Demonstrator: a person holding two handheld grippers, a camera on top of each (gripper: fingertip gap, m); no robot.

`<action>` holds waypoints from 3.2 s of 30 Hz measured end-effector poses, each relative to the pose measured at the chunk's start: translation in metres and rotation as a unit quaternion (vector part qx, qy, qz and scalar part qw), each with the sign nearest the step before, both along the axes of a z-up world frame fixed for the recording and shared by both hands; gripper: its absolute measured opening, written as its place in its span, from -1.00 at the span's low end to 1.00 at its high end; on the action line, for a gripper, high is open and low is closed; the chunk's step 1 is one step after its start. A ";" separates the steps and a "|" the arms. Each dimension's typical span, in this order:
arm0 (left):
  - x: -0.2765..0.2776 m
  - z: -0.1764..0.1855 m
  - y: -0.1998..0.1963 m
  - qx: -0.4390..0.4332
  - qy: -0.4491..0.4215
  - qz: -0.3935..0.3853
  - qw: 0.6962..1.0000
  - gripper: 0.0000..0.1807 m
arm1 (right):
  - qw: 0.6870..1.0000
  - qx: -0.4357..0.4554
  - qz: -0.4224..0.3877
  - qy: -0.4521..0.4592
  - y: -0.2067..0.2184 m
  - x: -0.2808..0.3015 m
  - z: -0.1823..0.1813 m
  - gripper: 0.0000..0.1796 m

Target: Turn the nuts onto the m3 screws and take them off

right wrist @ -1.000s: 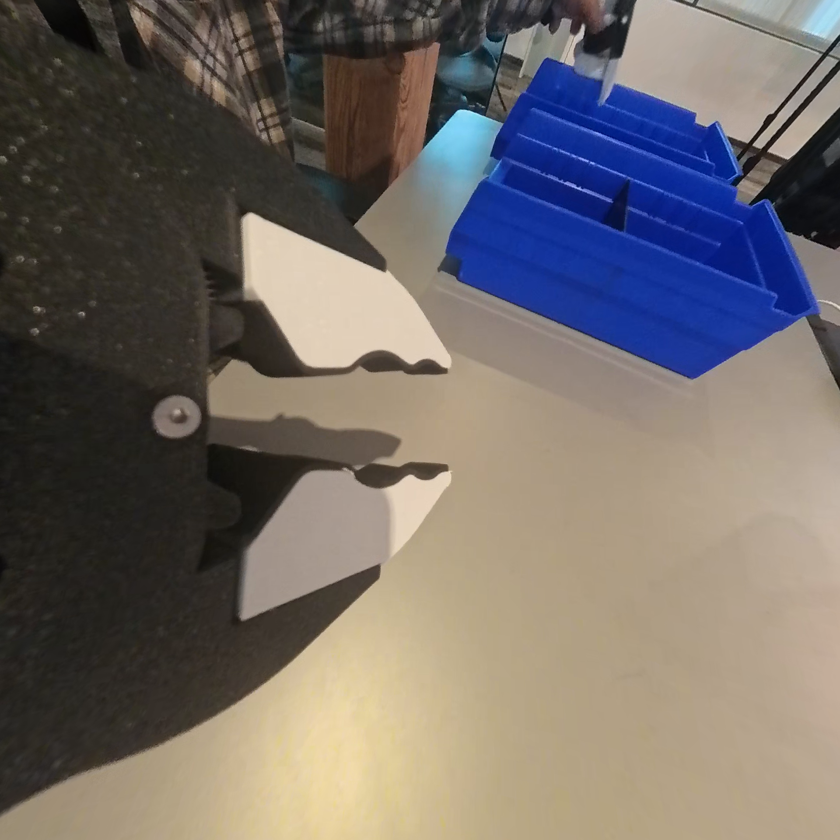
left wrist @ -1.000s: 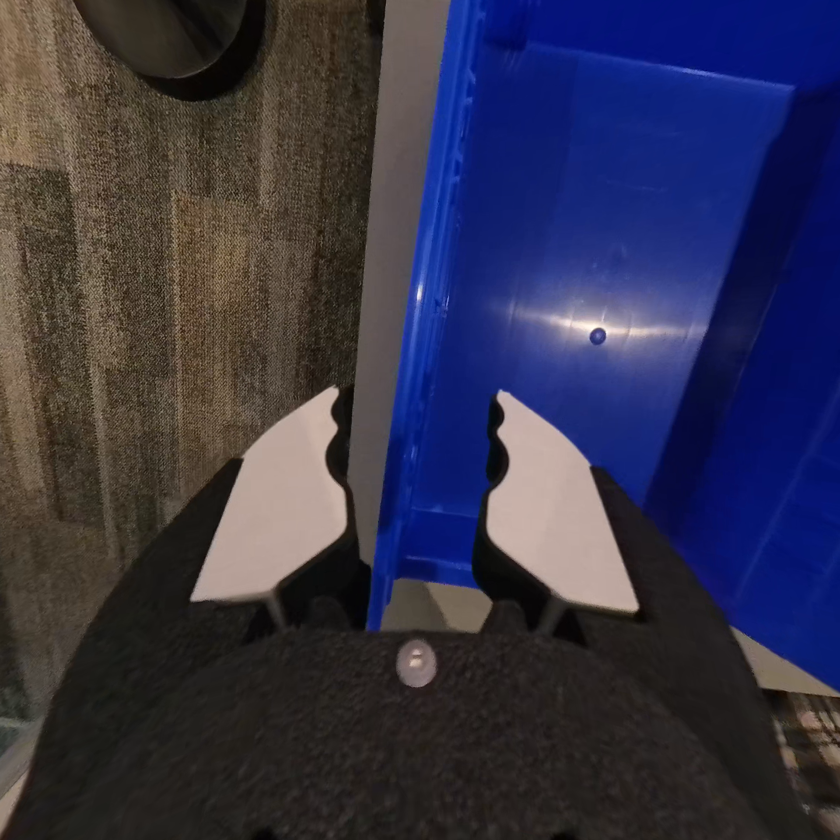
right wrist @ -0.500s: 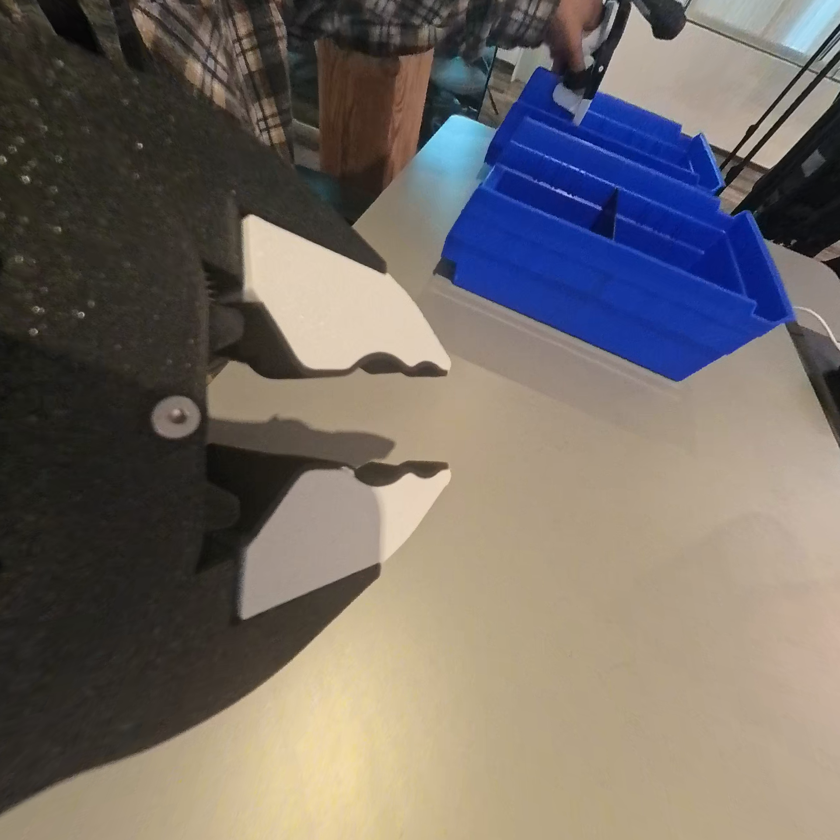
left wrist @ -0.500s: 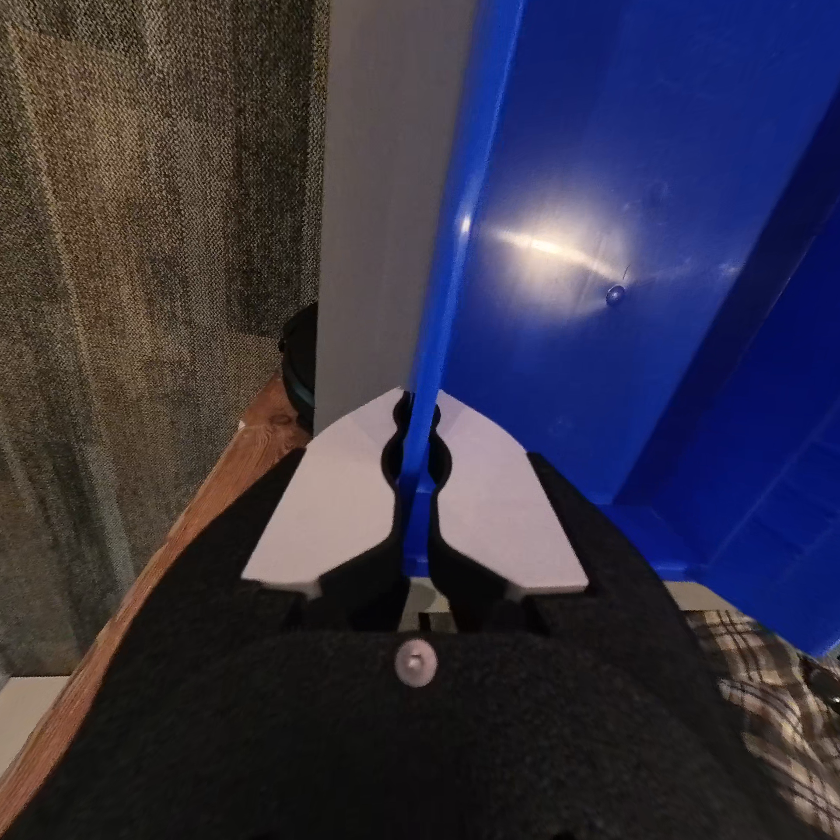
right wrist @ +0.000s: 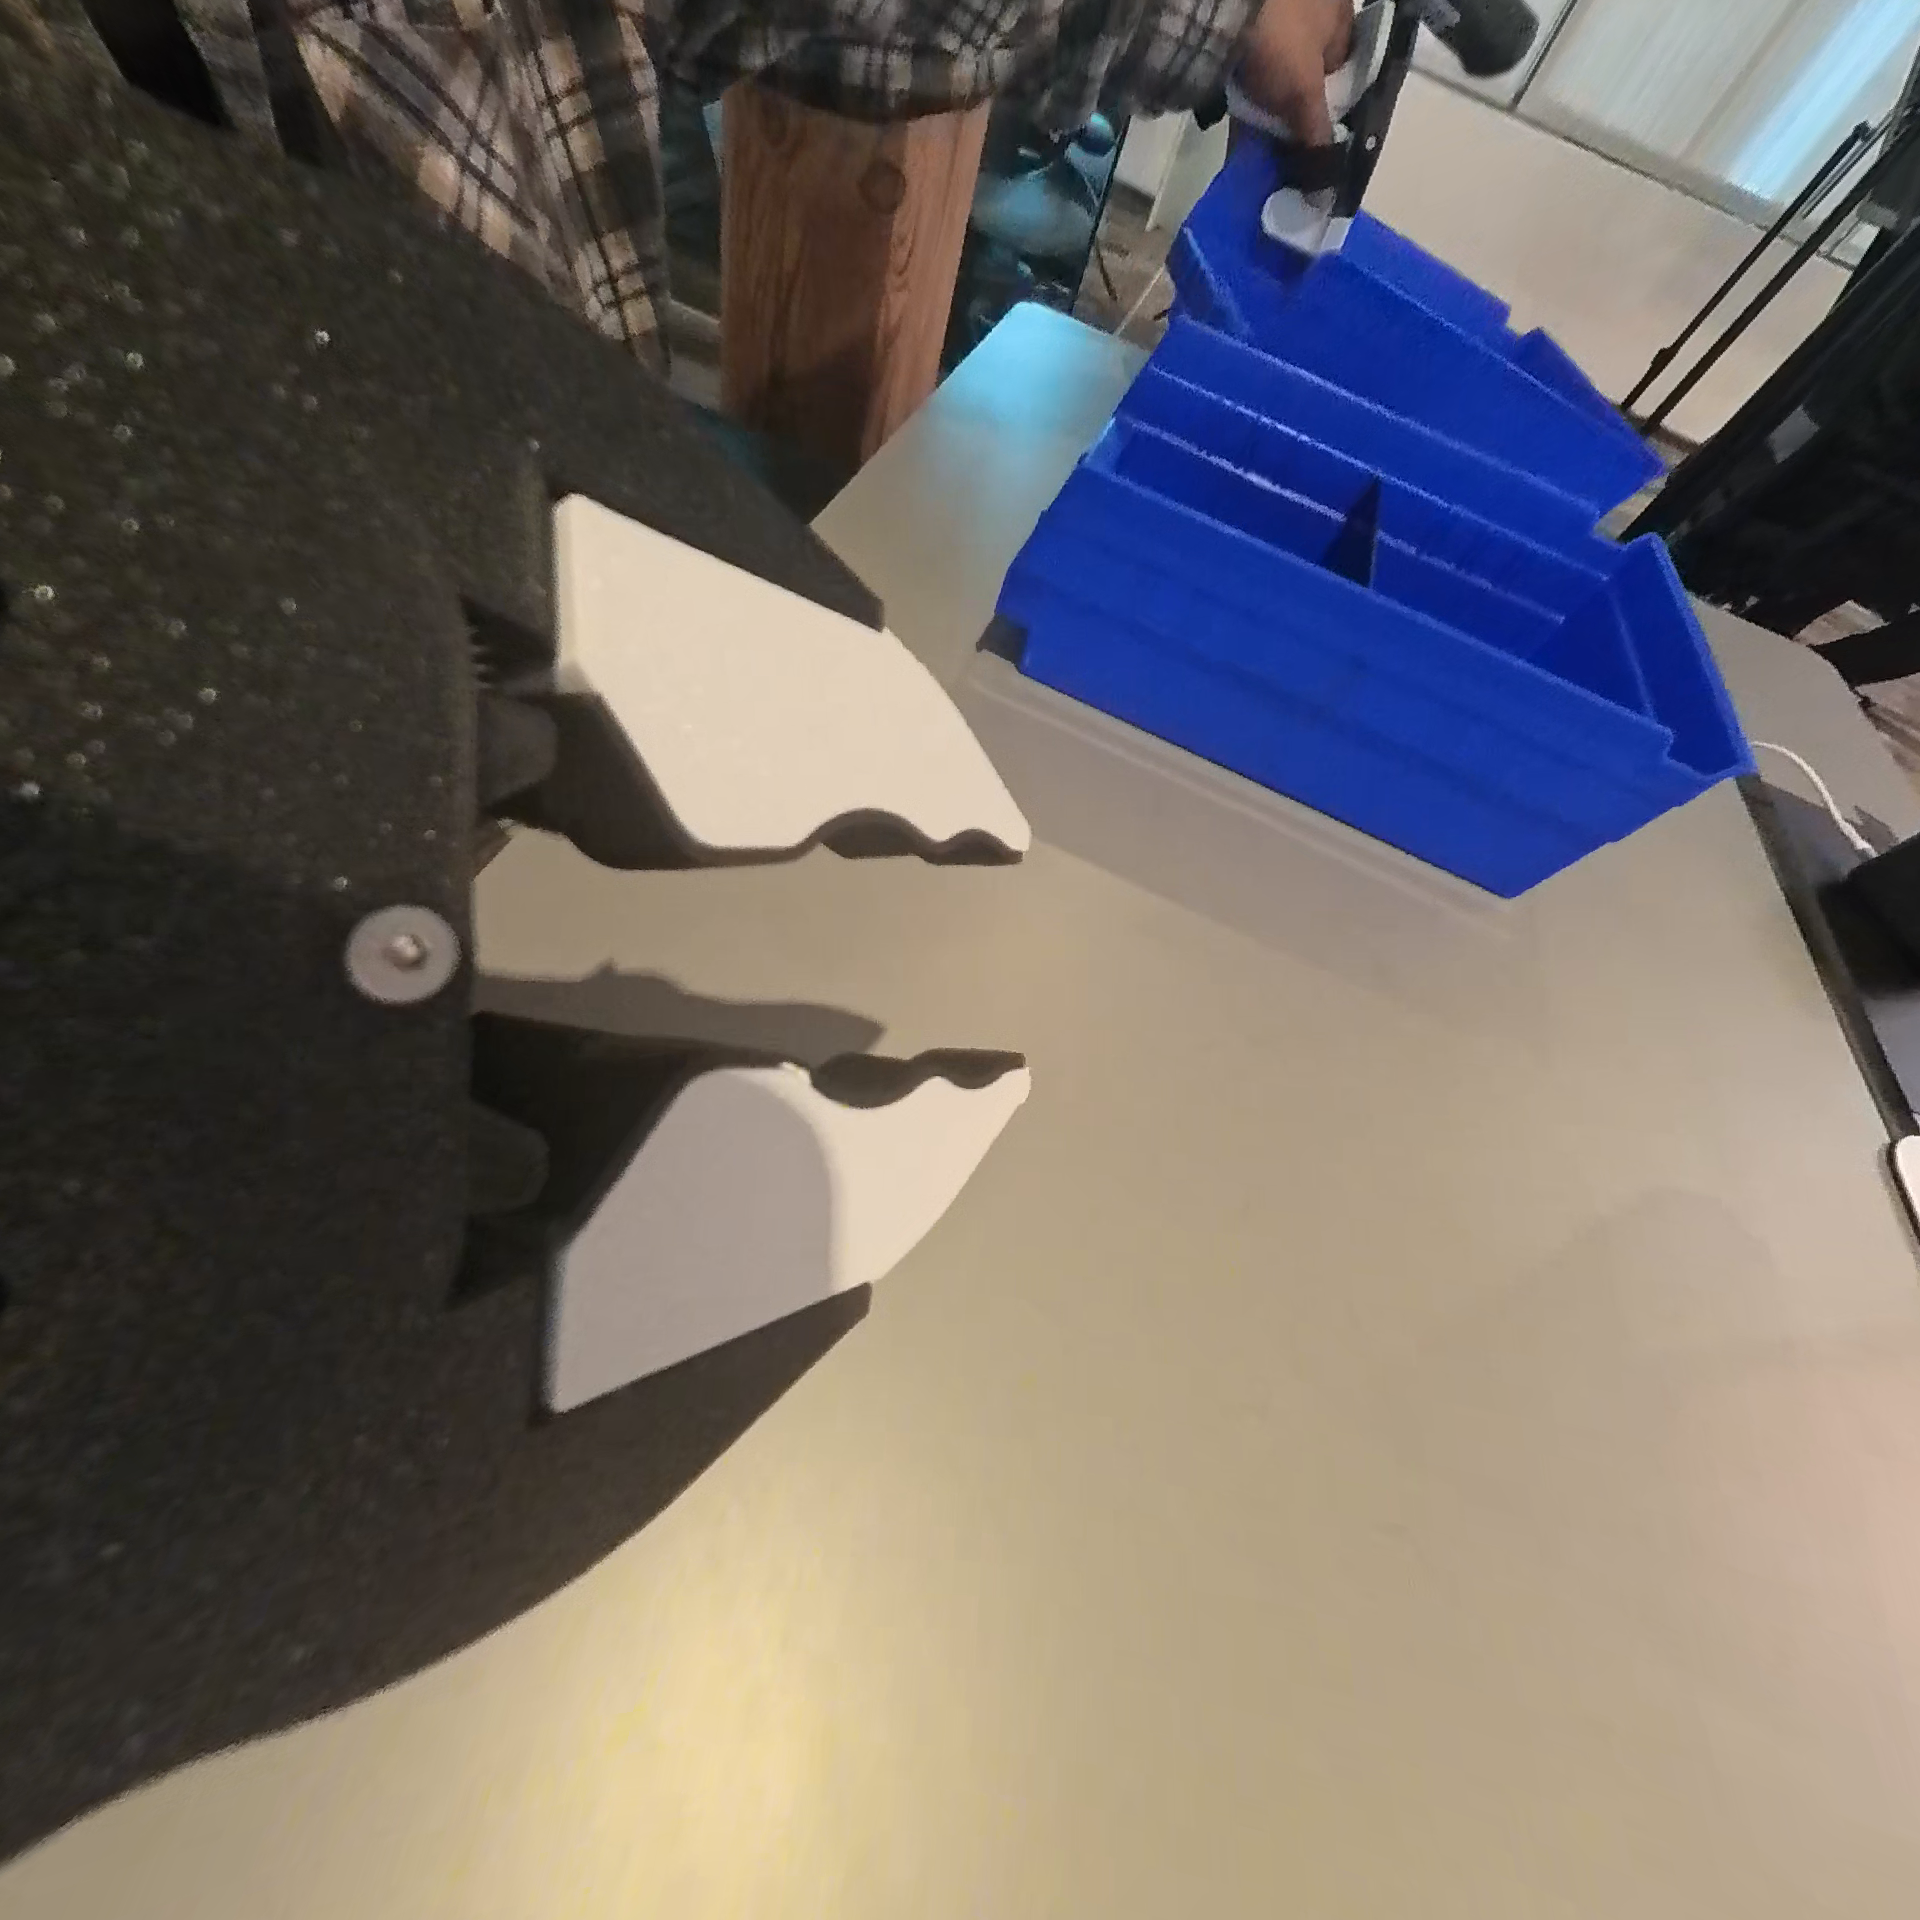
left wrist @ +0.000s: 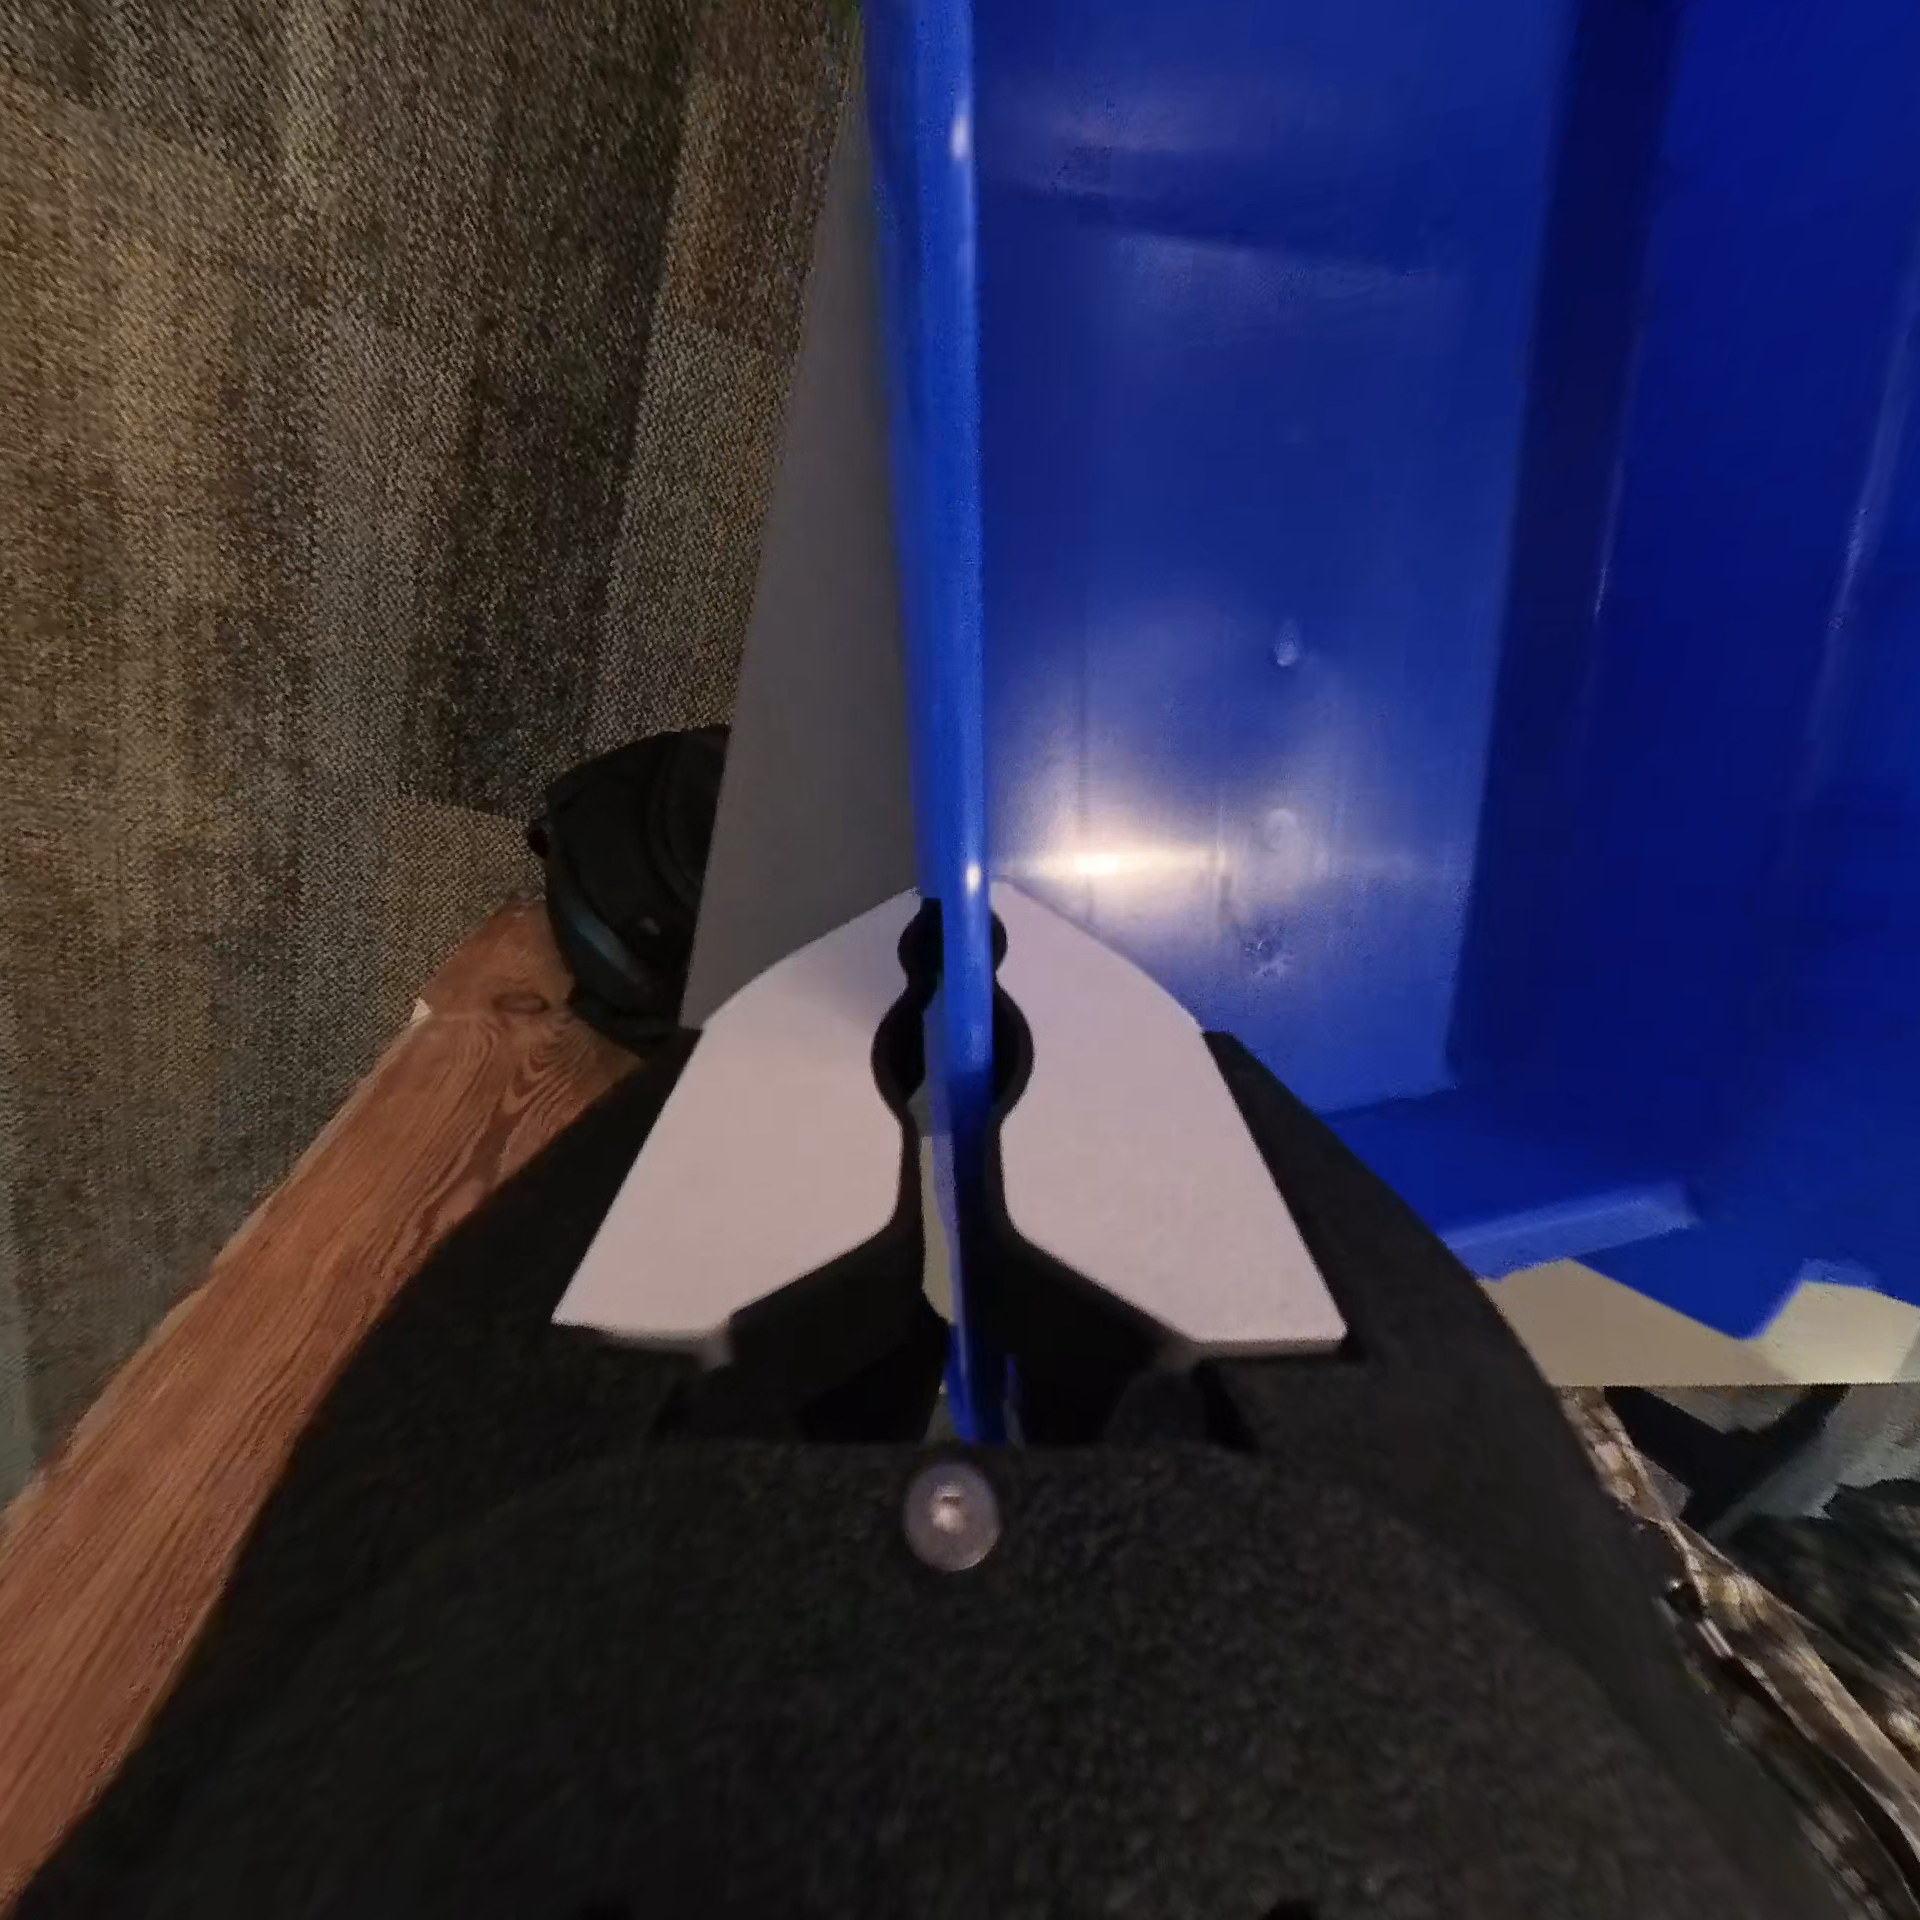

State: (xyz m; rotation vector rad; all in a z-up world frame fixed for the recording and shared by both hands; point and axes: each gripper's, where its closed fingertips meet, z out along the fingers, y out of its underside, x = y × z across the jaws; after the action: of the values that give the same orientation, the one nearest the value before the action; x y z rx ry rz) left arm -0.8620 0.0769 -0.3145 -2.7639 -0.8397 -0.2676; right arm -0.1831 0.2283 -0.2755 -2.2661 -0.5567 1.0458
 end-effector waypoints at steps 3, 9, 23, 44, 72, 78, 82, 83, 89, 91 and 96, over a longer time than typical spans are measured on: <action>-0.001 0.011 0.002 0.012 0.006 -0.003 1.000 -0.94 | 1.000 -0.002 -0.001 0.003 0.000 0.000 -0.001 -0.63; 0.000 0.051 0.013 0.057 0.002 0.006 0.998 -0.94 | 1.000 0.000 0.004 0.000 0.000 -0.002 0.001 -0.64; 0.137 0.151 0.111 0.155 -0.013 -0.150 0.976 -0.94 | 1.000 0.005 -0.009 0.001 0.003 0.005 0.007 -0.64; 0.457 0.090 0.218 0.119 -0.047 -0.362 0.923 -0.94 | 0.996 0.021 -0.091 0.013 0.001 0.082 0.024 -0.63; 0.550 -0.027 0.199 0.047 -0.028 -0.369 0.928 -0.86 | 0.992 0.020 -0.123 0.009 0.002 0.113 0.019 -0.60; 0.563 -0.033 0.192 0.056 -0.079 -0.373 0.923 -0.75 | 0.993 0.019 -0.118 0.002 0.004 0.108 0.019 -0.55; 0.565 -0.010 0.193 0.101 -0.097 -0.380 0.914 -0.59 | 0.993 0.017 -0.118 -0.022 0.007 0.105 0.019 -0.45; 0.565 0.003 0.193 0.124 -0.102 -0.384 0.909 -0.52 | 0.992 0.013 -0.120 -0.032 0.009 0.104 0.019 -0.41; 0.526 0.100 0.160 0.287 -0.094 -0.402 0.864 -0.41 | 0.985 -0.009 -0.129 -0.112 0.031 0.098 0.014 -0.40; 0.493 0.125 0.139 0.336 -0.076 -0.386 0.856 -0.42 | 0.983 -0.027 -0.124 -0.132 0.038 0.091 0.007 -0.41; 0.397 0.149 0.079 0.415 -0.011 -0.318 0.852 -0.43 | 0.973 -0.074 -0.107 -0.189 0.049 0.071 -0.017 -0.42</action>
State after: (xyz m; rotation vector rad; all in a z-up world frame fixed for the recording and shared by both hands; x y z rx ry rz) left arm -0.4652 0.1558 -0.1655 -2.0819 0.2275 -0.6048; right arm -0.1118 0.2769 -0.2924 -2.6093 -0.3812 0.5696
